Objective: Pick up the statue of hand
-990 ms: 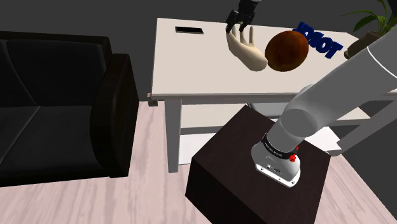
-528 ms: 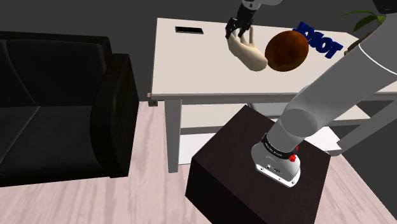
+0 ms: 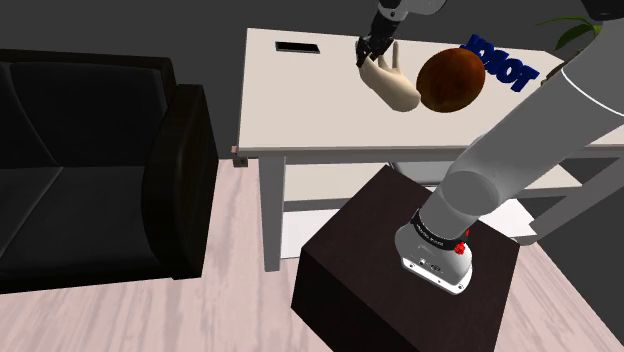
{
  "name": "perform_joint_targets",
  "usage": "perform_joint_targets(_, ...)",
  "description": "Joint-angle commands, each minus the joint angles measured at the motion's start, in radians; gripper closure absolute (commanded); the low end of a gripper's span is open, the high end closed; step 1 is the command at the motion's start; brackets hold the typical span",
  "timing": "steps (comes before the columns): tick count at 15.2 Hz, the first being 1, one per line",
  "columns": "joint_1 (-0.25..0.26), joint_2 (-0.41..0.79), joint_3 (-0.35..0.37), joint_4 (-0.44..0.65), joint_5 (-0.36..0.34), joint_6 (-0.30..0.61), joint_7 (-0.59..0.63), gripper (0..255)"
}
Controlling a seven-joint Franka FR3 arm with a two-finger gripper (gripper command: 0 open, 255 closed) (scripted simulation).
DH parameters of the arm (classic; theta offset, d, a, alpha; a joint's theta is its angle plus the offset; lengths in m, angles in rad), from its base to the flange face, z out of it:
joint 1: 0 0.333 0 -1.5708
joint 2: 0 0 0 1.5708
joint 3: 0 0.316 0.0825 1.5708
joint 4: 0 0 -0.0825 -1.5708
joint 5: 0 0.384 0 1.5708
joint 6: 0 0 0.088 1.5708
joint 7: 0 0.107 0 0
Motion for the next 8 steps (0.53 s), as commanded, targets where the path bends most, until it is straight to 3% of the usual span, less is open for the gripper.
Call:
perform_joint_targets(1, -0.001, 0.002, -0.001, -0.001, 0.000, 0.001, 0.000, 255)
perform_joint_targets(8, -0.002, -0.013, 0.004, 0.028, -0.009, -0.041, 0.009, 255)
